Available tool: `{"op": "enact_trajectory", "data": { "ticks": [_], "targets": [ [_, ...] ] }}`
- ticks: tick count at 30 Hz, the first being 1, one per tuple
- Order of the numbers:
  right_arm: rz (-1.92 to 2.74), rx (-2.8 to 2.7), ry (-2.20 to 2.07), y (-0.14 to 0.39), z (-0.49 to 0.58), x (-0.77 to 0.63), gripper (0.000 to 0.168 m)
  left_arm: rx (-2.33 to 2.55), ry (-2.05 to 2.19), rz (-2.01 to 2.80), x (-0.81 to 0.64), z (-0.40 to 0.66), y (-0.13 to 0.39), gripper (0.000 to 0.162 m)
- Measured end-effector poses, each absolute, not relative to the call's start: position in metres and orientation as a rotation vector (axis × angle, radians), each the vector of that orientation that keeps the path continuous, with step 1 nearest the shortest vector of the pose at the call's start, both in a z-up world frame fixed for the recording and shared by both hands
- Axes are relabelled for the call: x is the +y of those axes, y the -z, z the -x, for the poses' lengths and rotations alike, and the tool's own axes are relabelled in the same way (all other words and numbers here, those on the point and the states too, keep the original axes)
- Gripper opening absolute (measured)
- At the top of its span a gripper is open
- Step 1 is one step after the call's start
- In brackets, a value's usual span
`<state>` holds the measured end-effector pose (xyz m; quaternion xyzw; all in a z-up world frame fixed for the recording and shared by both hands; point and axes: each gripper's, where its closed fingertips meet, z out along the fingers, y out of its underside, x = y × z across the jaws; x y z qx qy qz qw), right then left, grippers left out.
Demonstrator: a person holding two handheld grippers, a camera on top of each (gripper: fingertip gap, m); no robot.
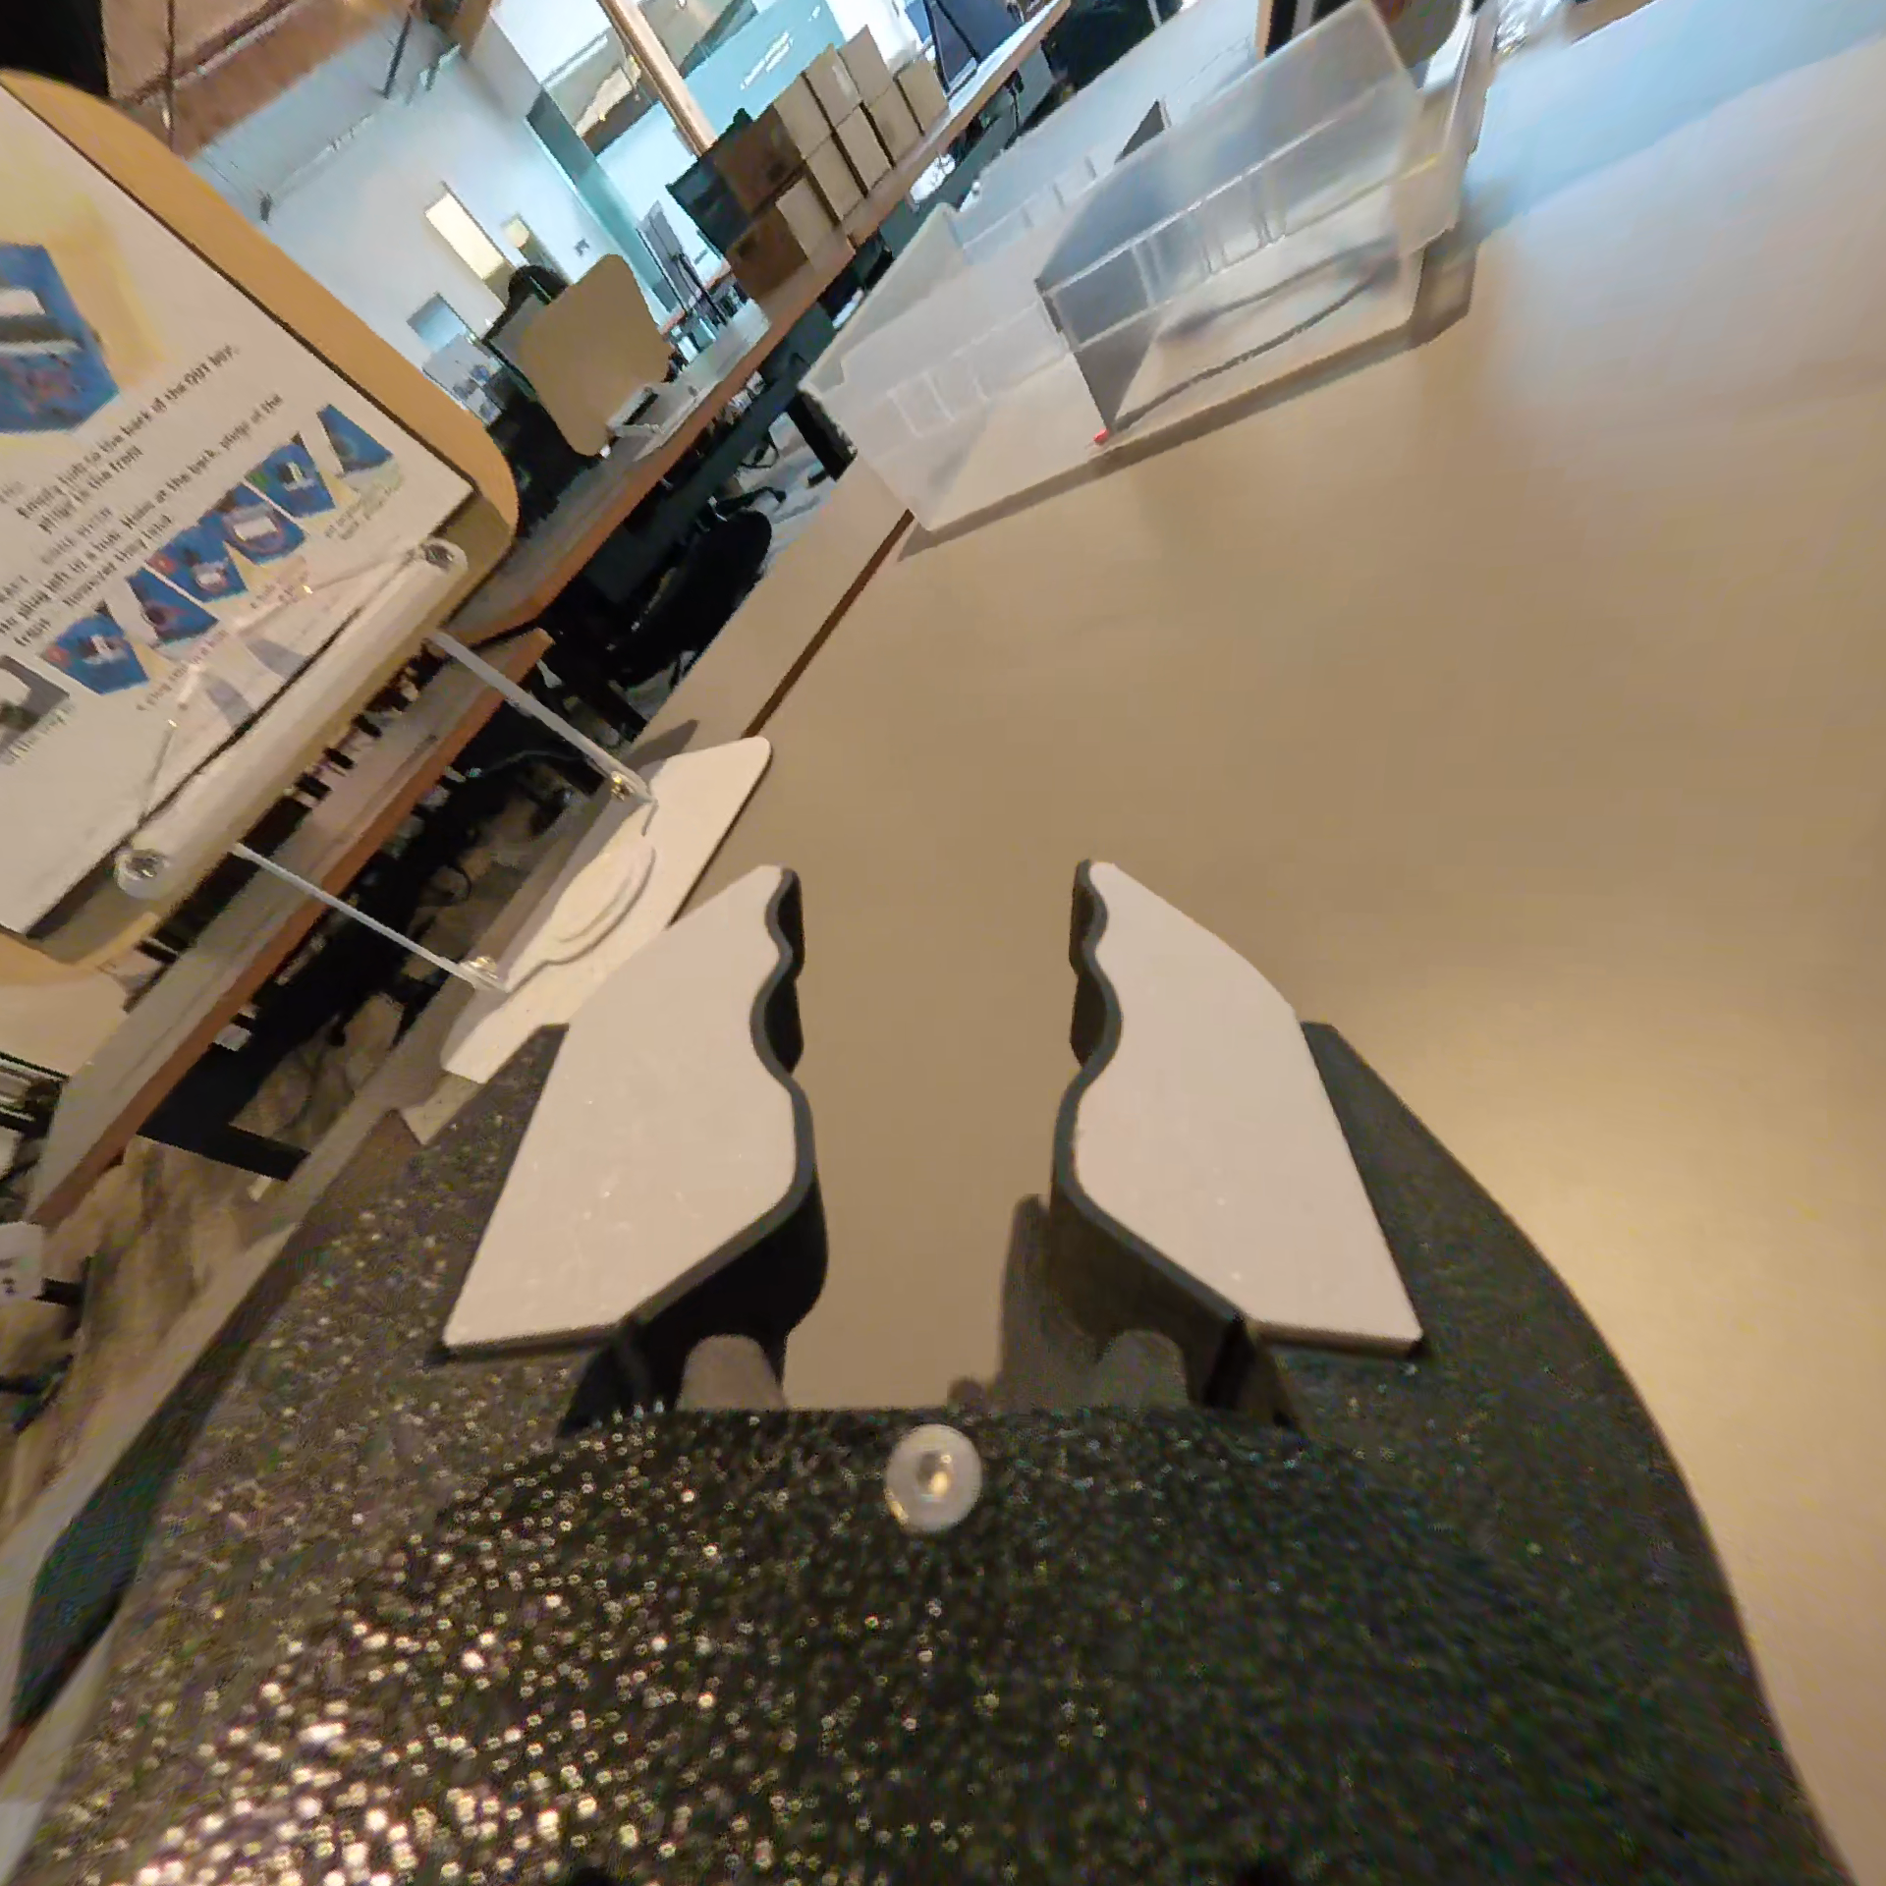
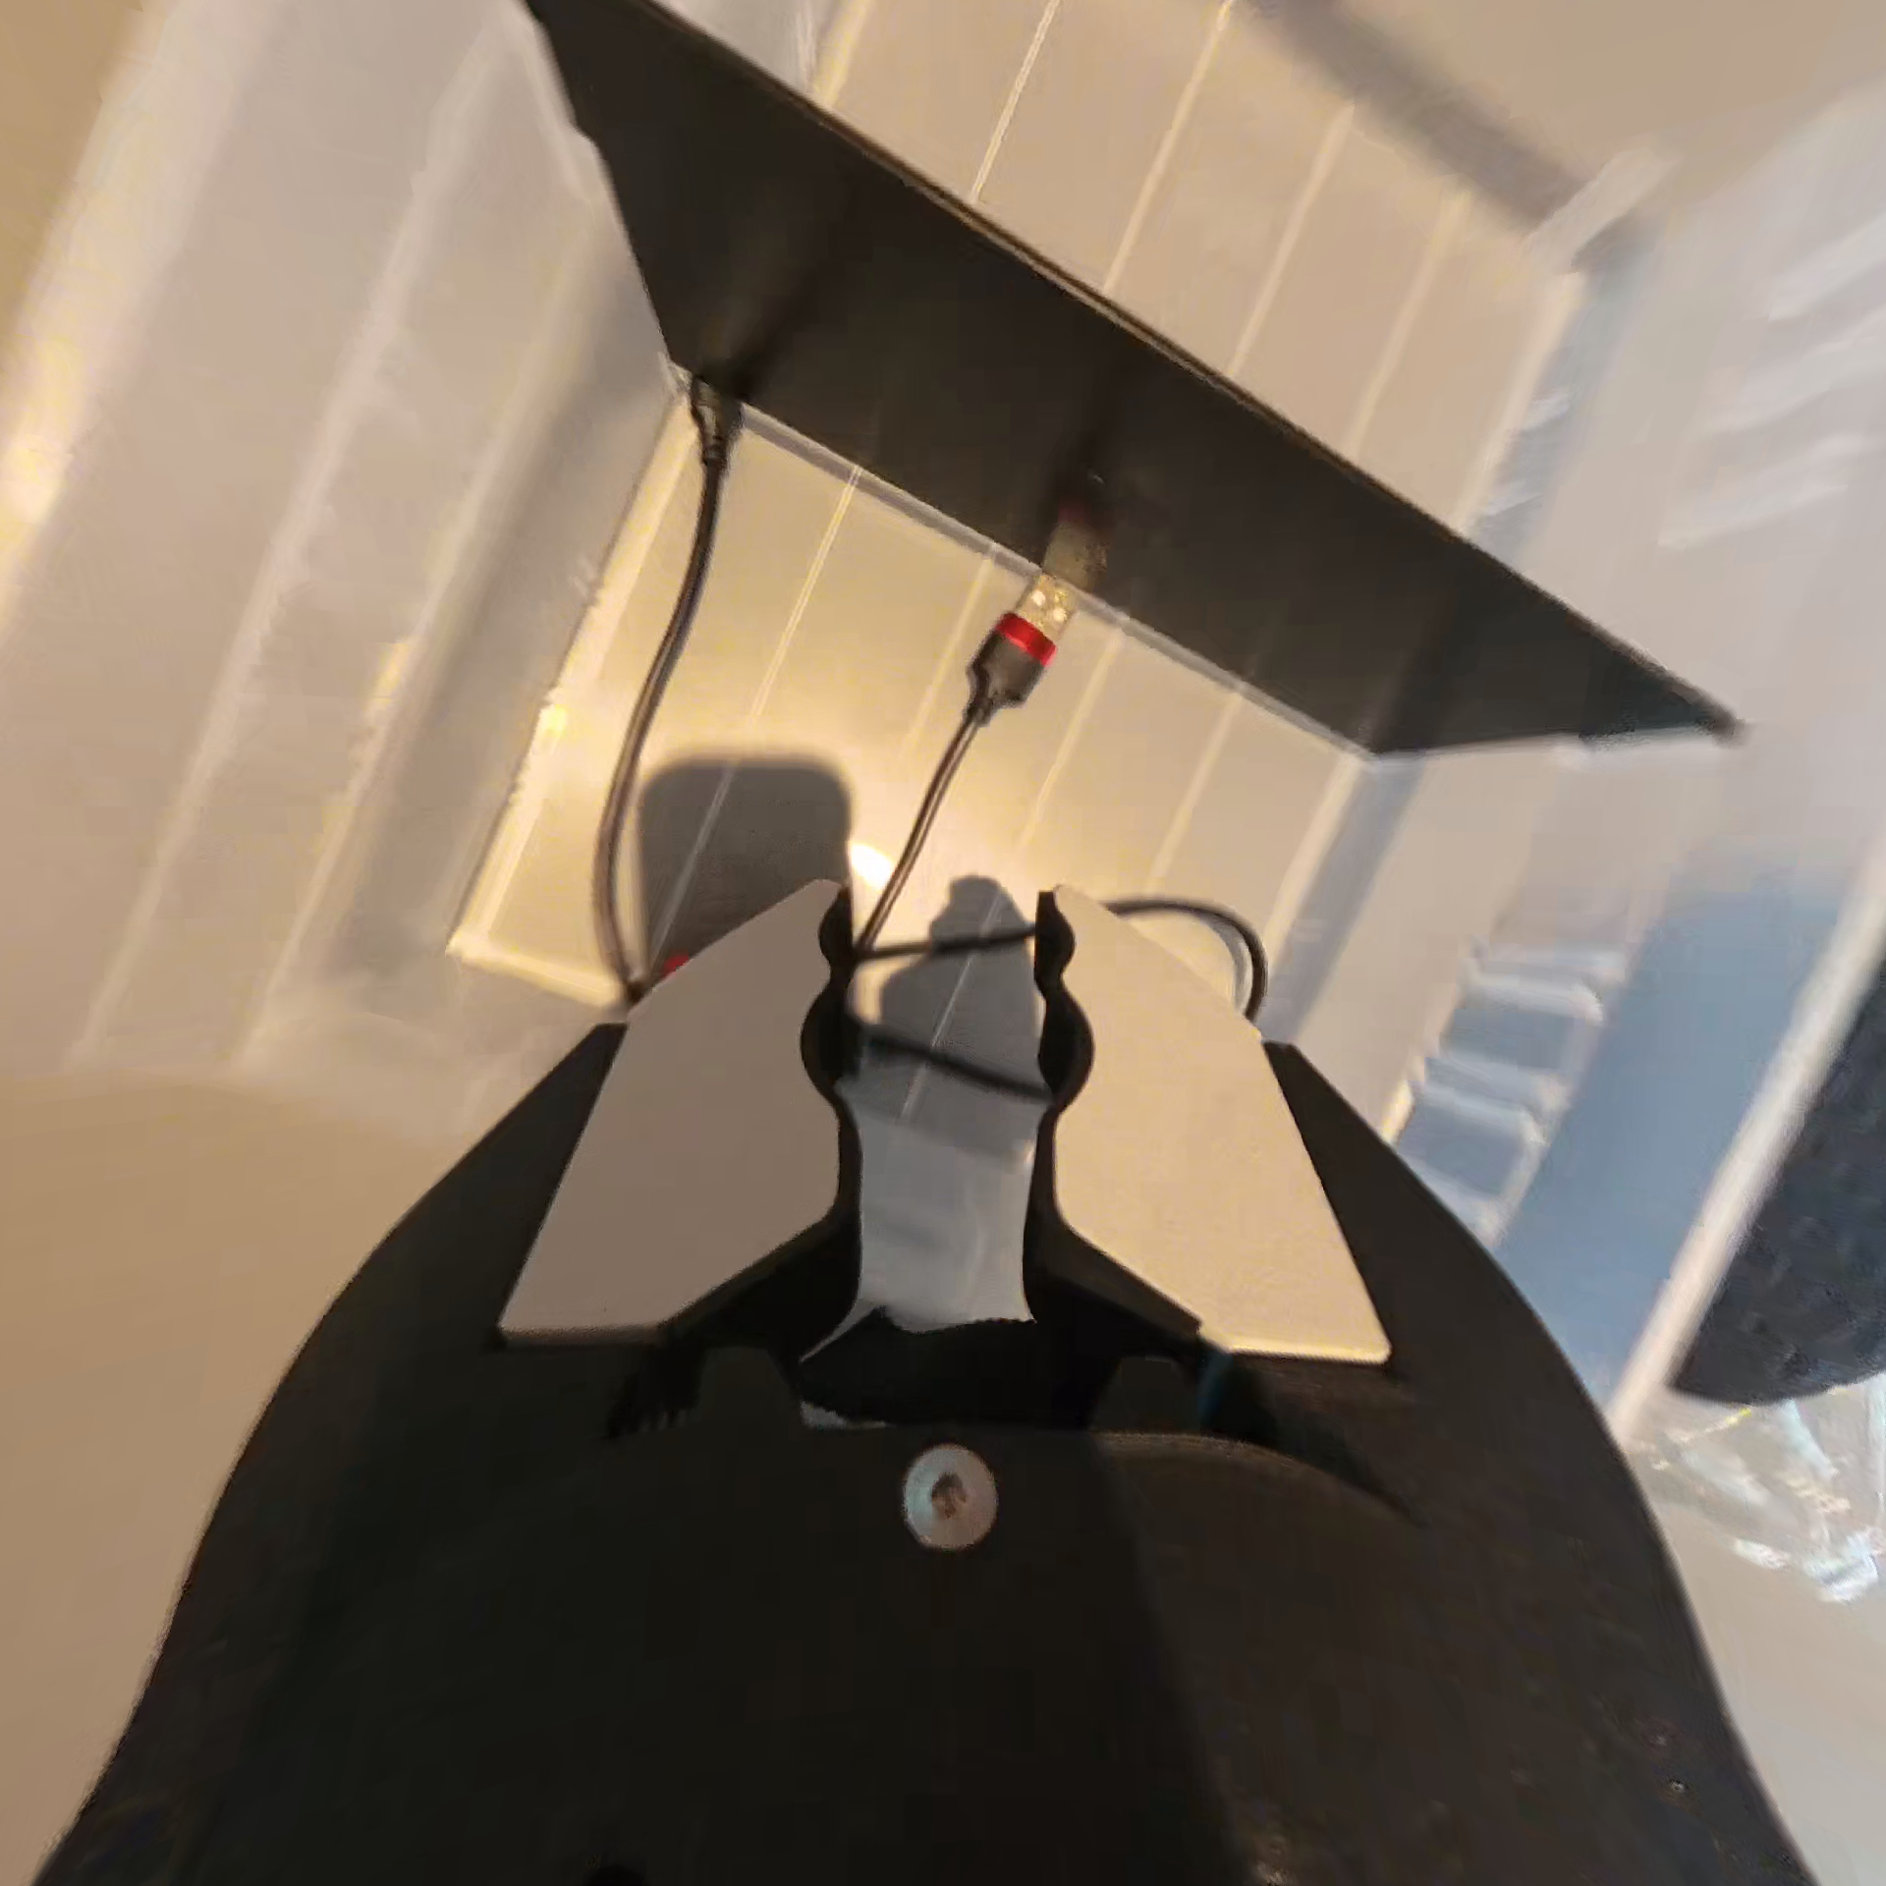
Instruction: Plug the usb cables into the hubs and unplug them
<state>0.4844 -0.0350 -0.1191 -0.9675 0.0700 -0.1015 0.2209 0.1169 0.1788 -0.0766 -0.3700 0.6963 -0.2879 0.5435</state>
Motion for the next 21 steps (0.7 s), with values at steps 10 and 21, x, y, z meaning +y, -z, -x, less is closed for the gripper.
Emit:
{"op": "enact_trajectory", "data": {
  "ticks": [10,21],
  "targets": [
    [2.817,0.213,0.439,0.127,-0.502,-0.035,0.029,1.653,0.696,0.913,0.183,-0.111,0.08,0.048],
    [2.929,0.566,0.262,0.133,-0.514,-0.057,0.023,1.662,0.677,0.904,0.178,-0.113,0.08,0.046]
  ]
}}
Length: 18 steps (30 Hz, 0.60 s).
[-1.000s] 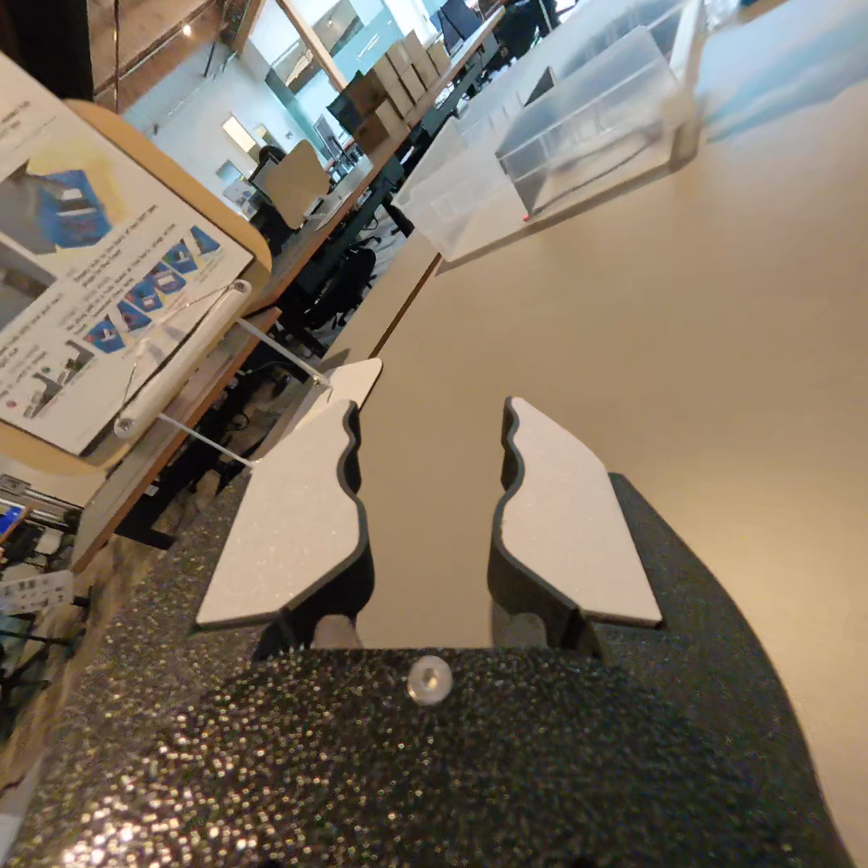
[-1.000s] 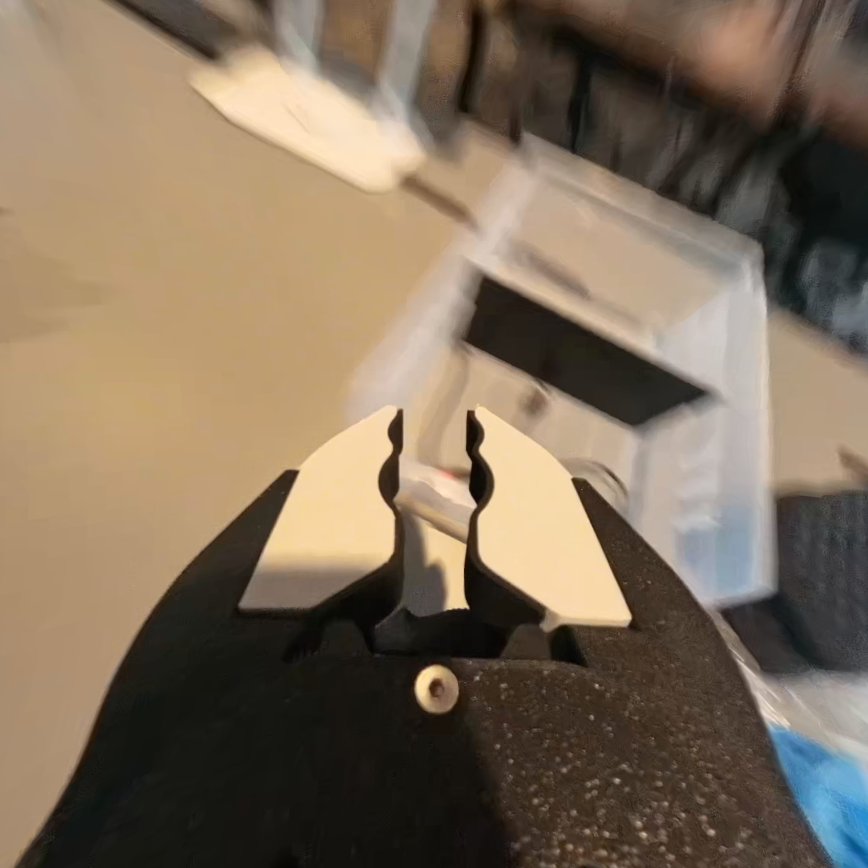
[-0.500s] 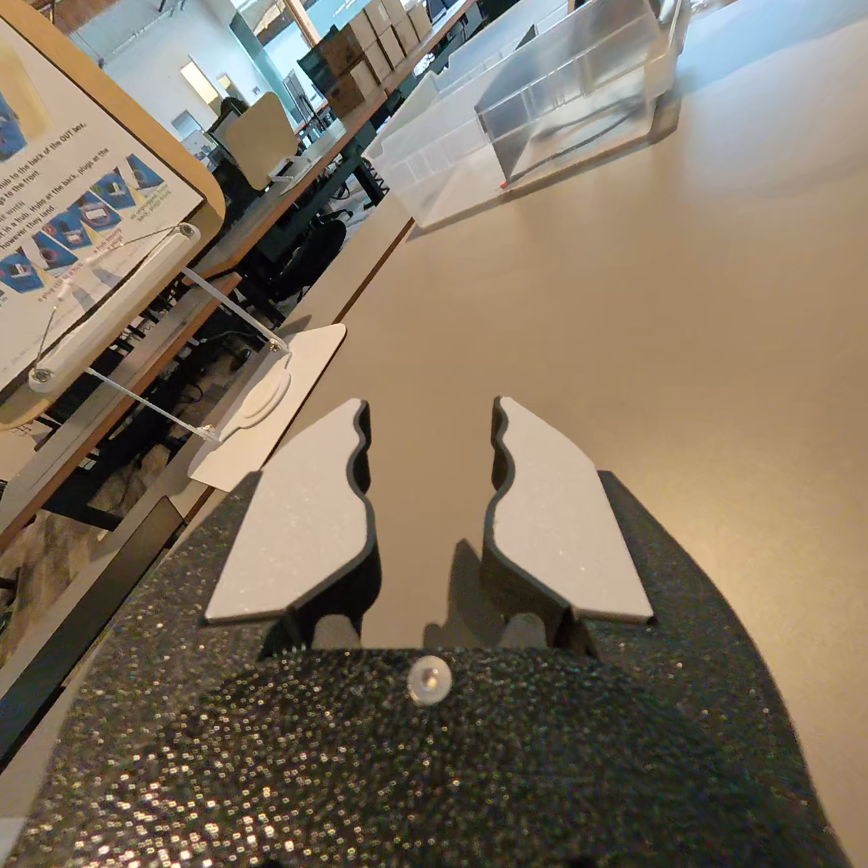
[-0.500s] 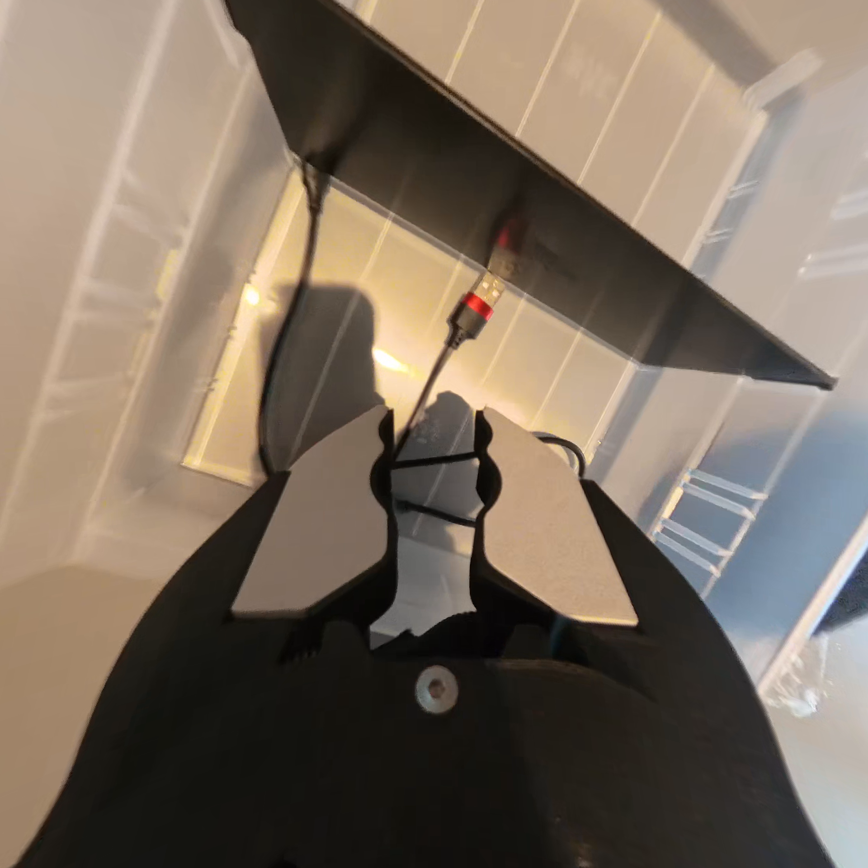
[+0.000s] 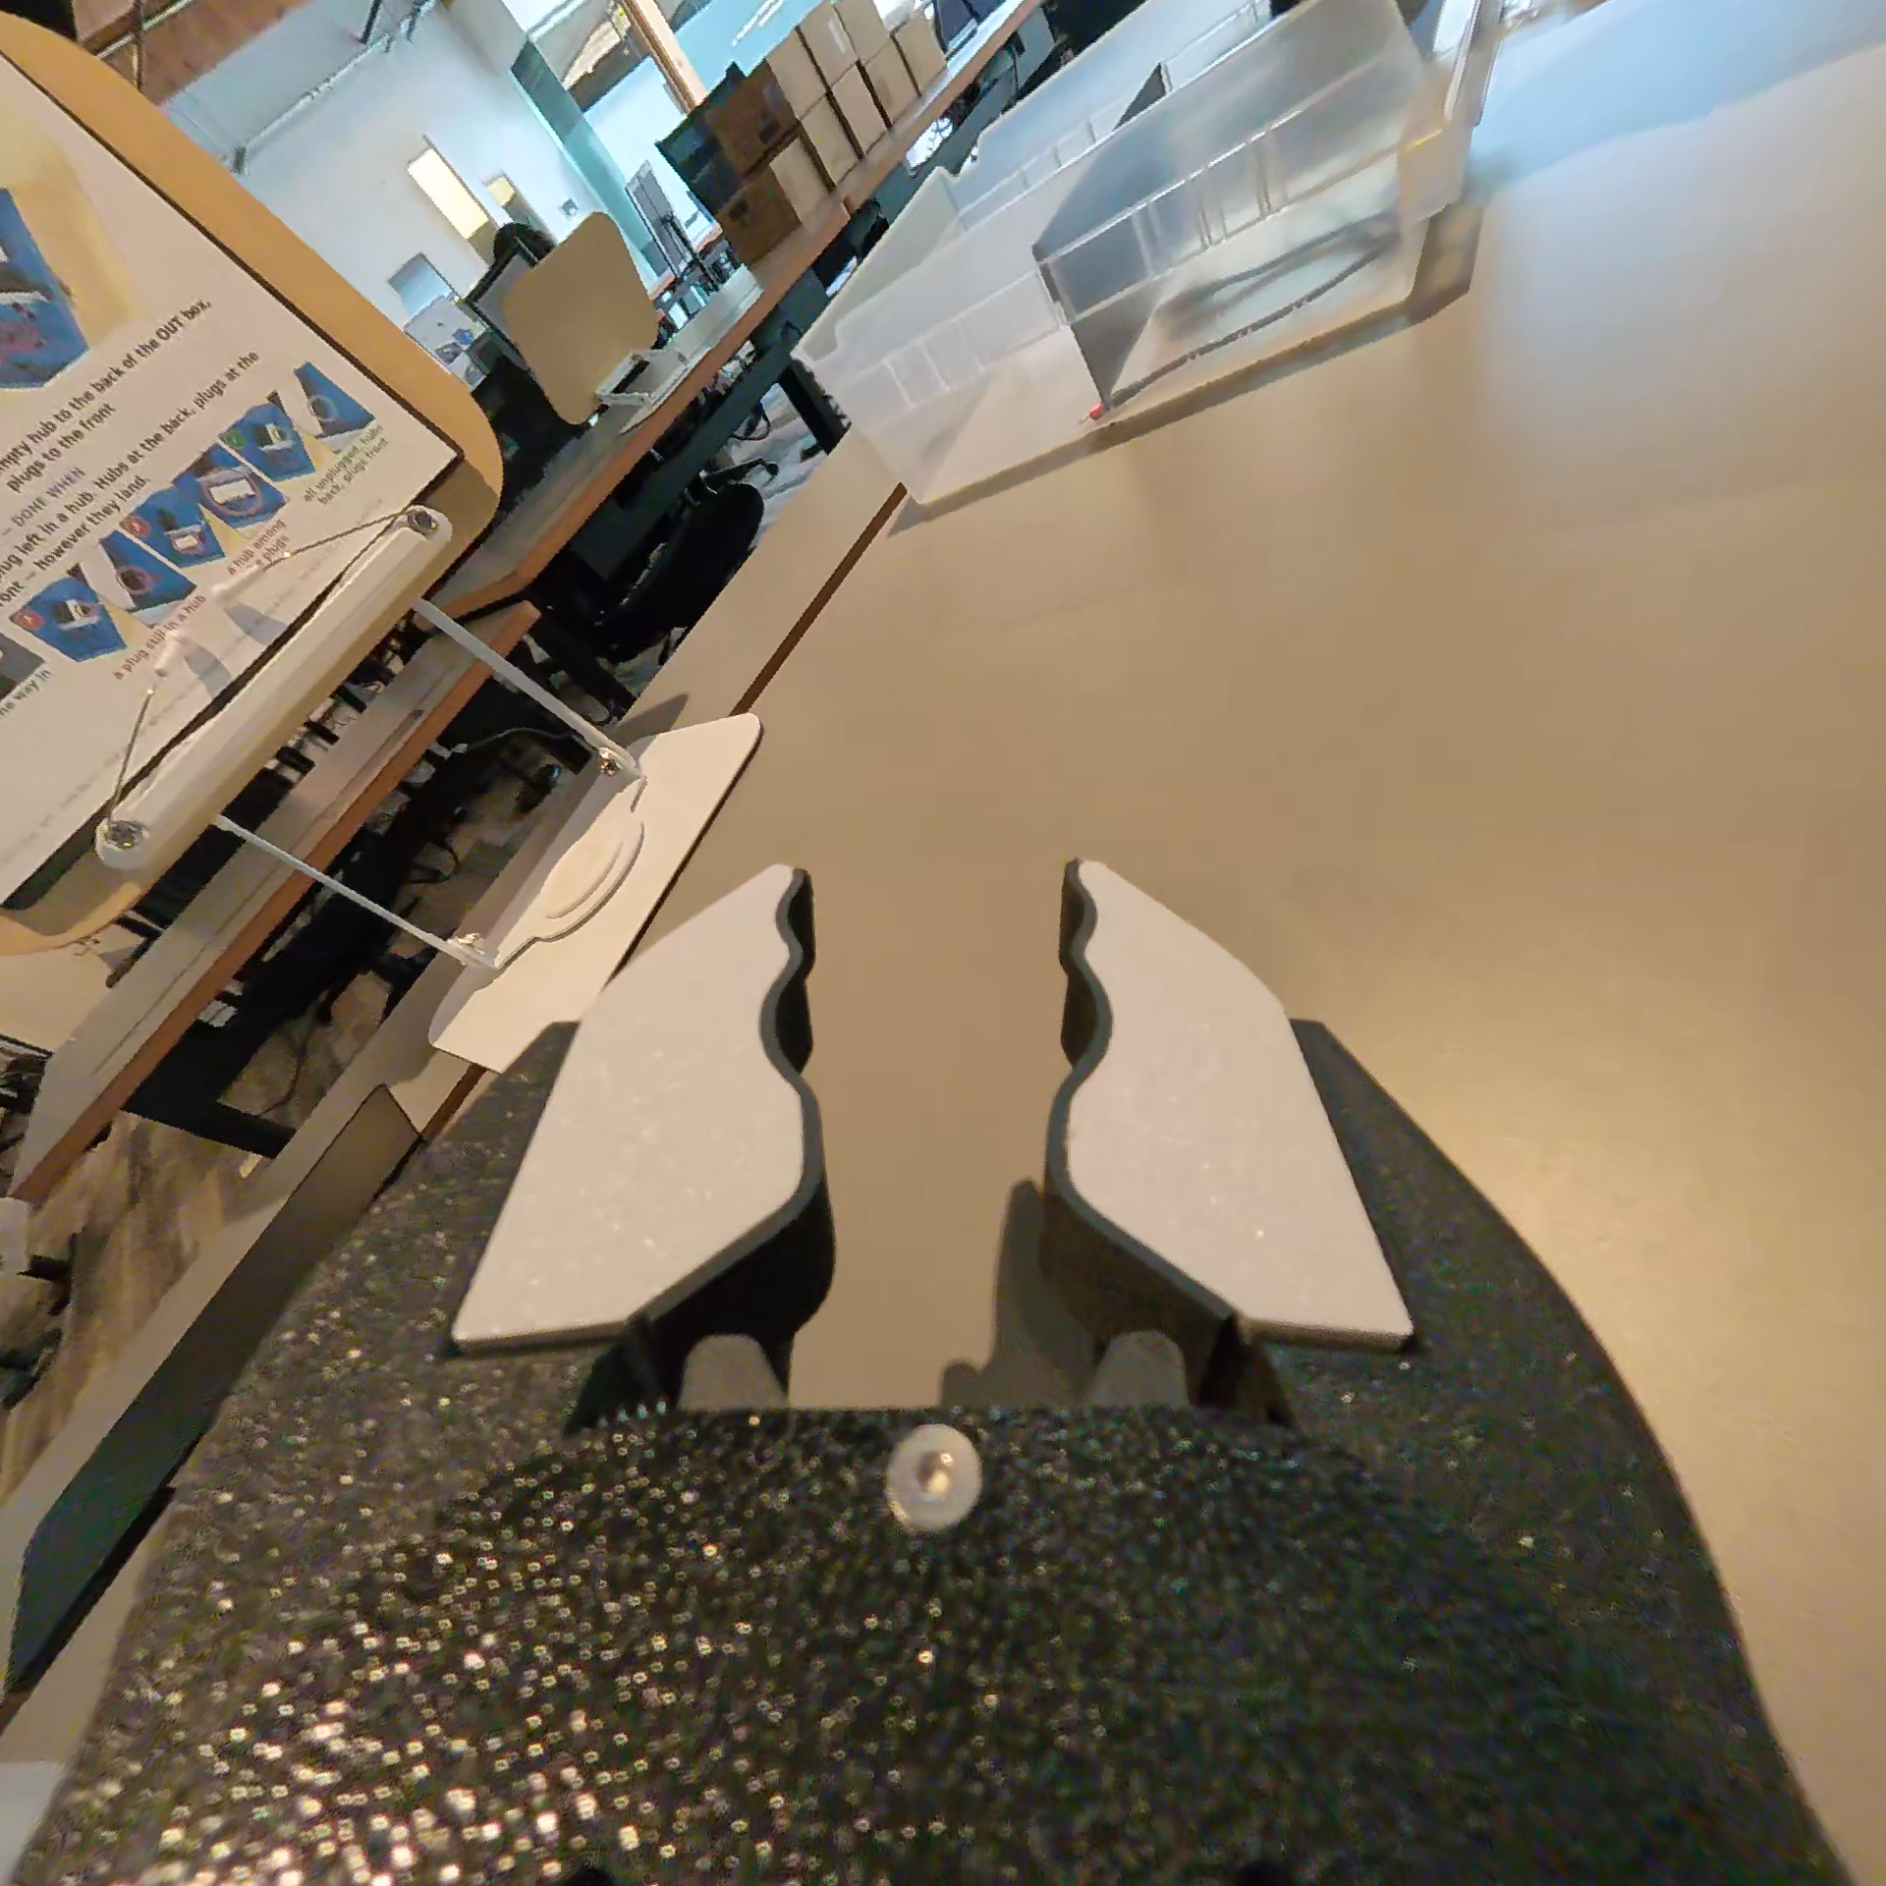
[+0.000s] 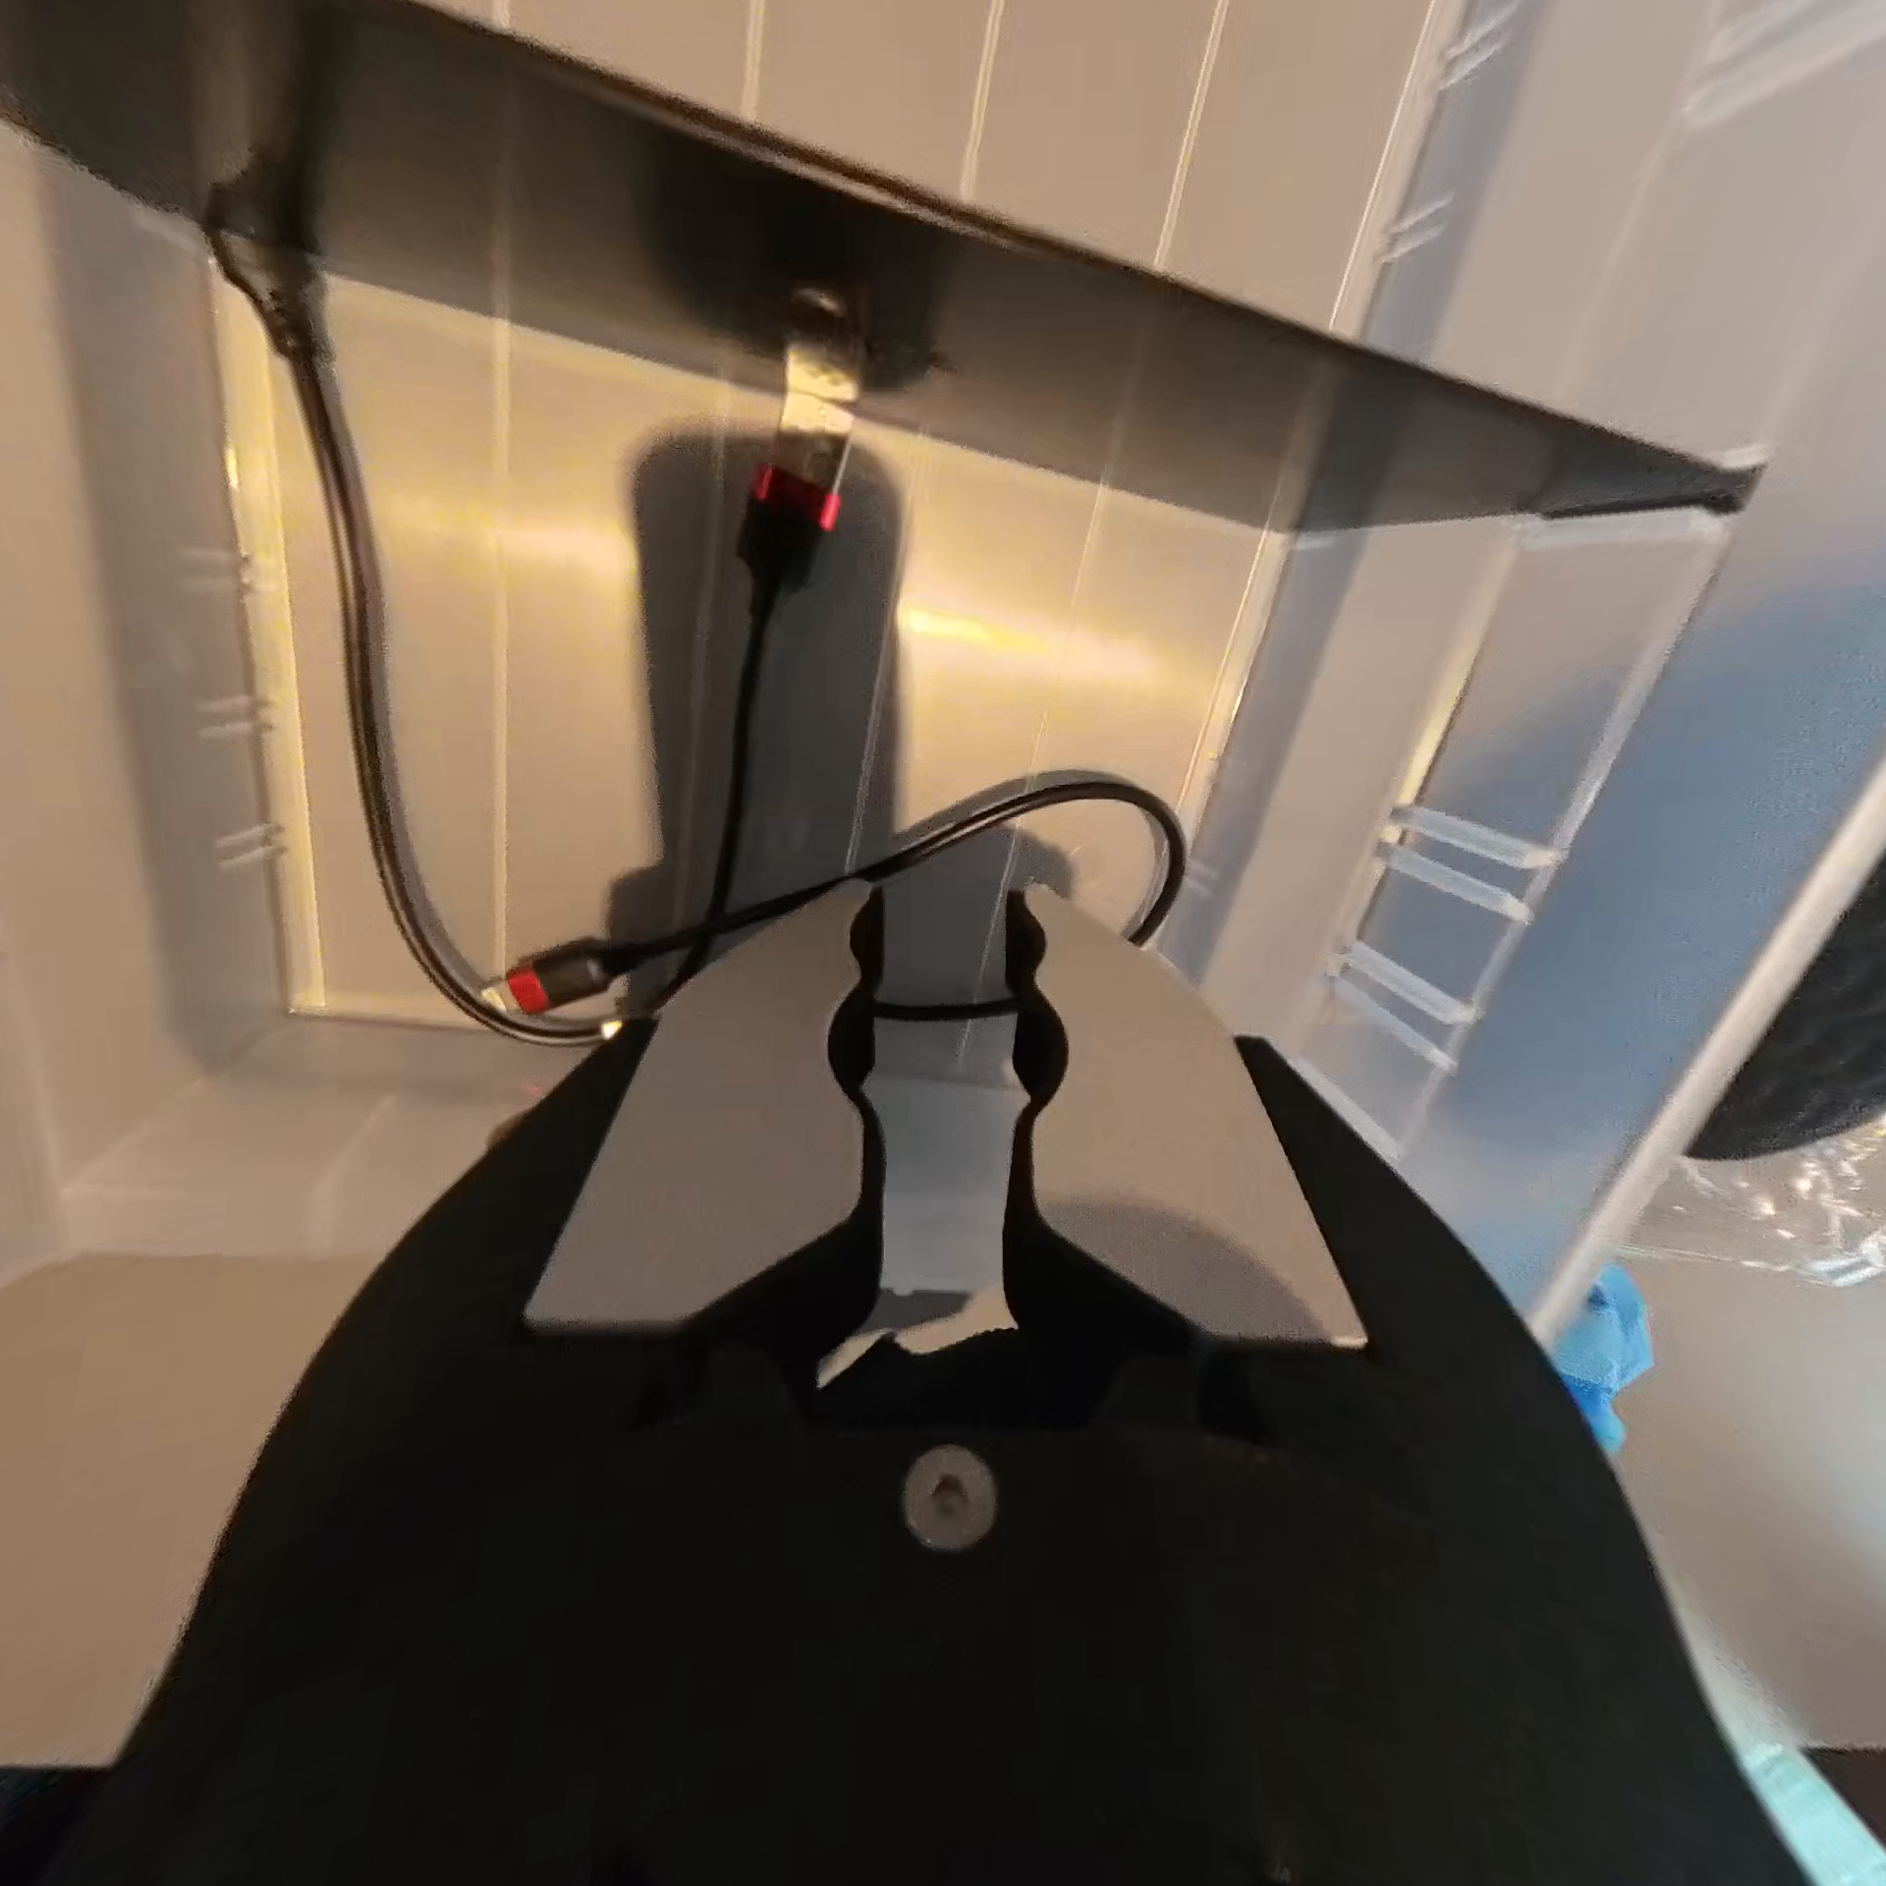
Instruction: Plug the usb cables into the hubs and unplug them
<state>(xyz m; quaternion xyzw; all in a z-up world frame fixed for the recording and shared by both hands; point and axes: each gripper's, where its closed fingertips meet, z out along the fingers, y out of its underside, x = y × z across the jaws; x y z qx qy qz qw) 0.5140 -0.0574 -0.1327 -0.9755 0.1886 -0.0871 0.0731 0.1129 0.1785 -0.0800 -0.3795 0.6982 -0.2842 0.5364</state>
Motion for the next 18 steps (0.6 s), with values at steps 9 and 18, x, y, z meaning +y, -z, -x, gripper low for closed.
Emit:
{"op": "enact_trajectory", "data": {
  "ticks": [9,18],
  "targets": [
    [2.961,0.697,0.184,0.155,-0.516,-0.058,0.021,1.7,0.626,0.866,0.175,-0.112,0.084,0.046],
    [2.922,0.737,0.121,0.159,-0.512,-0.054,0.005,1.708,0.583,0.836,0.172,-0.112,0.083,0.046]
  ]
}}
